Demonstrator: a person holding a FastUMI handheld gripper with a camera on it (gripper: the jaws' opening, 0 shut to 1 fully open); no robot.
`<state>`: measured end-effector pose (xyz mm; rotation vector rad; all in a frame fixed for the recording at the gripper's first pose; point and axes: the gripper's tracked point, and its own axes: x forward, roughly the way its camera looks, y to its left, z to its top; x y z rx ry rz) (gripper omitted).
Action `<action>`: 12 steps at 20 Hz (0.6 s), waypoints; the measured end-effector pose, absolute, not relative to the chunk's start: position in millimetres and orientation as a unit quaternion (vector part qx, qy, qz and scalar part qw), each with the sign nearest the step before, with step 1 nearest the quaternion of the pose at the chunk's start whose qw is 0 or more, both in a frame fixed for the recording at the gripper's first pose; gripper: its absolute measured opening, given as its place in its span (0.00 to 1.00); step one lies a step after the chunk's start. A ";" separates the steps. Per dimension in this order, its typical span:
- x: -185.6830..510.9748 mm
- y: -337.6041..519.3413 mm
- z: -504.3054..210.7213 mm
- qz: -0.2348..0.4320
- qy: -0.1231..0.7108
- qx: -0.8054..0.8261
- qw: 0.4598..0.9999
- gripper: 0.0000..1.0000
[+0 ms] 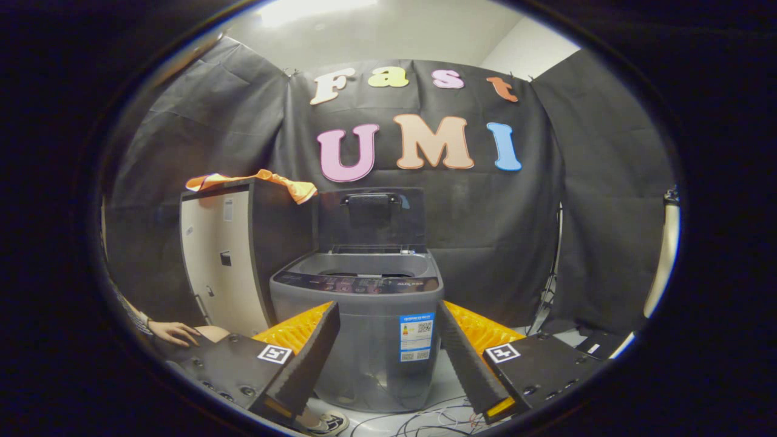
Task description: Put the clothes into the washing machine and then close the washing machine lid.
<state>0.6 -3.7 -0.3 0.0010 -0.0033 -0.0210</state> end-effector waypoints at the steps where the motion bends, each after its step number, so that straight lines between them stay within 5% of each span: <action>1: 0.2 -4.1 -1.3 -0.012 -0.001 0.000 1.000 1.00; 12: 28.5 22.3 59.4 -0.013 -0.020 -0.010 1.000 1.00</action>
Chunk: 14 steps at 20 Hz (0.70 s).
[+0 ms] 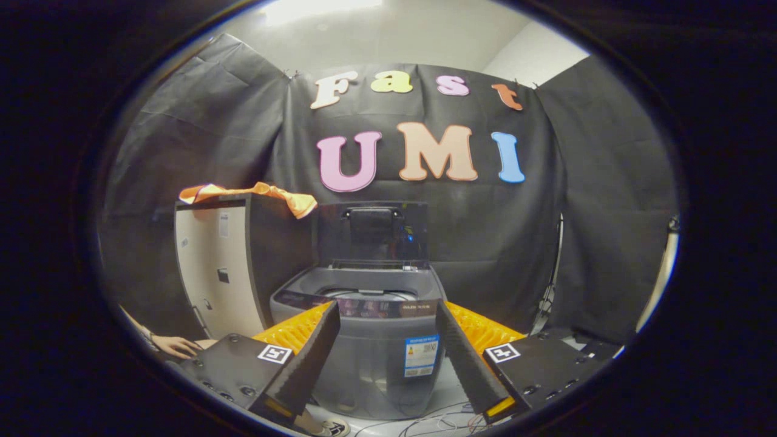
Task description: Put the clothes into the washing machine and then close the washing machine lid.
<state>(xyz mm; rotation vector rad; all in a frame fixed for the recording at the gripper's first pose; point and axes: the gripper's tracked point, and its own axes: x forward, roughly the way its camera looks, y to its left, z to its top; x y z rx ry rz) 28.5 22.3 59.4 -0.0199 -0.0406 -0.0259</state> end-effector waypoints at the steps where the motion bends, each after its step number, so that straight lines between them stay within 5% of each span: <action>1: 33.3 29.5 71.0 -0.008 -0.025 -0.010 1.000 1.00; 14: 119.2 183.3 219.5 0.113 -0.051 0.006 0.992 0.99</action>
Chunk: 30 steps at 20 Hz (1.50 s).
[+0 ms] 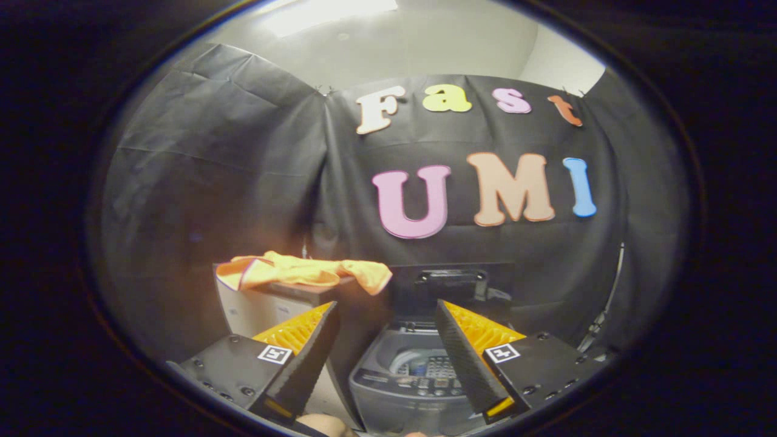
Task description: Put the clothes into the washing machine and then close the washing machine lid.
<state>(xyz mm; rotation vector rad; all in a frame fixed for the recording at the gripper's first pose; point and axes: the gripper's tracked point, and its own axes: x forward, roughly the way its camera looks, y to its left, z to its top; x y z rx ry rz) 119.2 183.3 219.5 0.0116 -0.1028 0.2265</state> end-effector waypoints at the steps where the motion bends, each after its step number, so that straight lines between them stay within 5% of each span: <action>1: 125.5 196.3 227.7 0.122 -0.053 0.005 0.991 0.99; 14: 214.2 344.4 237.0 0.224 0.028 0.046 0.973 1.00; 30: 291.3 388.7 178.0 0.196 0.129 -0.059 0.970 0.98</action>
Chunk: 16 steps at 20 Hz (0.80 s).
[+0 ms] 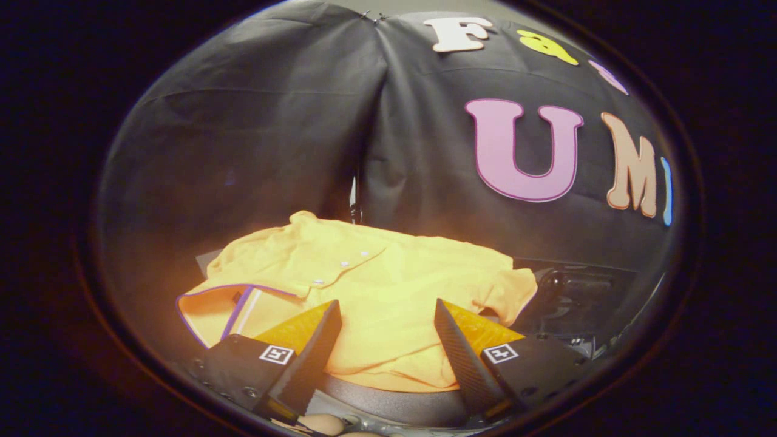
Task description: Put the clothes into the washing machine and then close the washing machine lid.
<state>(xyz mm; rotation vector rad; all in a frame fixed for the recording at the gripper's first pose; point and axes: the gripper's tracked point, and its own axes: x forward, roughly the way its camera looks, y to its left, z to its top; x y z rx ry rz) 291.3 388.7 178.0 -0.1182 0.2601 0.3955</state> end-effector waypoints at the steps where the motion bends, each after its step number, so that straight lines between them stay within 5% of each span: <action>1: 291.5 388.5 176.9 0.196 0.129 -0.056 0.971 0.98; 3: 288.8 397.8 174.8 0.217 0.125 -0.038 0.967 0.96; 11: 290.0 398.9 179.0 0.211 0.115 -0.032 0.970 0.64; 12: 292.3 397.8 181.2 0.205 0.105 -0.015 0.973 0.13; 16: 292.1 398.0 177.1 0.192 0.119 0.001 0.974 0.13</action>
